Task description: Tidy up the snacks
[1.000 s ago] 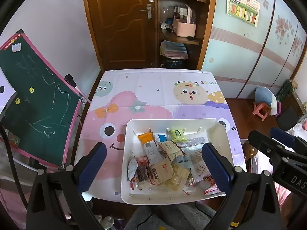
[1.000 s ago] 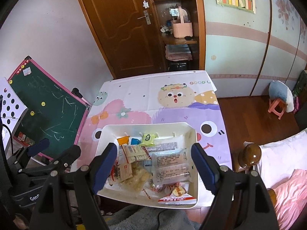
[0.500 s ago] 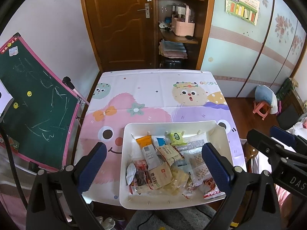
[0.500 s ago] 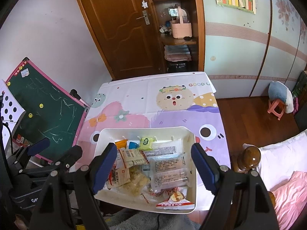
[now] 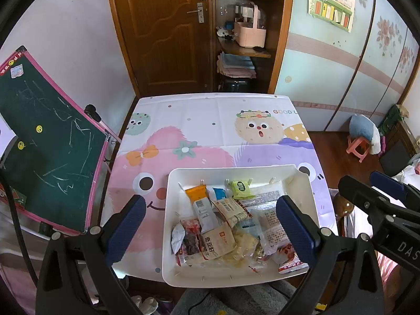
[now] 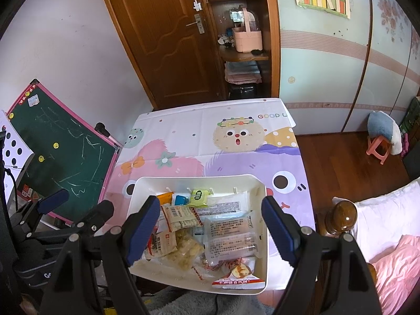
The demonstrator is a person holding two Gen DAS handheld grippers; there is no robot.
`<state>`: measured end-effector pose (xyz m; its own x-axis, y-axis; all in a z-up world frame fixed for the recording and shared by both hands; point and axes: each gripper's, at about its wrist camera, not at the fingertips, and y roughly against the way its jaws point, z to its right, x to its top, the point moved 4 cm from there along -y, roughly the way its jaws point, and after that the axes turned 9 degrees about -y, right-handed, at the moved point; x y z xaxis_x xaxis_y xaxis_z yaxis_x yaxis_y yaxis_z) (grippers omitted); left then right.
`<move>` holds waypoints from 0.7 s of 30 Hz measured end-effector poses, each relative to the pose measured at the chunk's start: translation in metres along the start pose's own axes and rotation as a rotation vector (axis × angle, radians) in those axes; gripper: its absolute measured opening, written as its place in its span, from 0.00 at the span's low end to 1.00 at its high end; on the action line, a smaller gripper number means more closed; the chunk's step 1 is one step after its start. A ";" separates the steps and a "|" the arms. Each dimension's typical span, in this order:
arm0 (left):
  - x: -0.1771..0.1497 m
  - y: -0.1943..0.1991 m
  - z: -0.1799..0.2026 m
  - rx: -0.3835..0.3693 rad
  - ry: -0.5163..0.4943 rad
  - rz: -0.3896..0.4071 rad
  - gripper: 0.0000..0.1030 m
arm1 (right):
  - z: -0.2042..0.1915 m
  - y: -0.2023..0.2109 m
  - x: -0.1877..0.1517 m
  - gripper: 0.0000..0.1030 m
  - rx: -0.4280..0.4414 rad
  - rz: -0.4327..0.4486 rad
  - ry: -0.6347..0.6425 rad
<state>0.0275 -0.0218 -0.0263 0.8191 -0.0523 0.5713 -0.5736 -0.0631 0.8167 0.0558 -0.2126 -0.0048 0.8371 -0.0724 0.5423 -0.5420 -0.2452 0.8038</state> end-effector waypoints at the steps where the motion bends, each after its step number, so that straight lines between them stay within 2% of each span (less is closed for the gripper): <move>1: 0.000 0.000 0.000 0.000 0.000 0.000 0.96 | 0.000 0.000 0.000 0.78 0.000 0.000 0.000; 21: 0.000 -0.001 0.002 -0.001 -0.001 -0.006 0.96 | 0.000 -0.001 0.000 0.78 0.000 -0.001 -0.001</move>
<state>0.0283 -0.0235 -0.0270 0.8223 -0.0529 0.5666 -0.5690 -0.0624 0.8200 0.0562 -0.2127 -0.0056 0.8379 -0.0728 0.5410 -0.5408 -0.2451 0.8046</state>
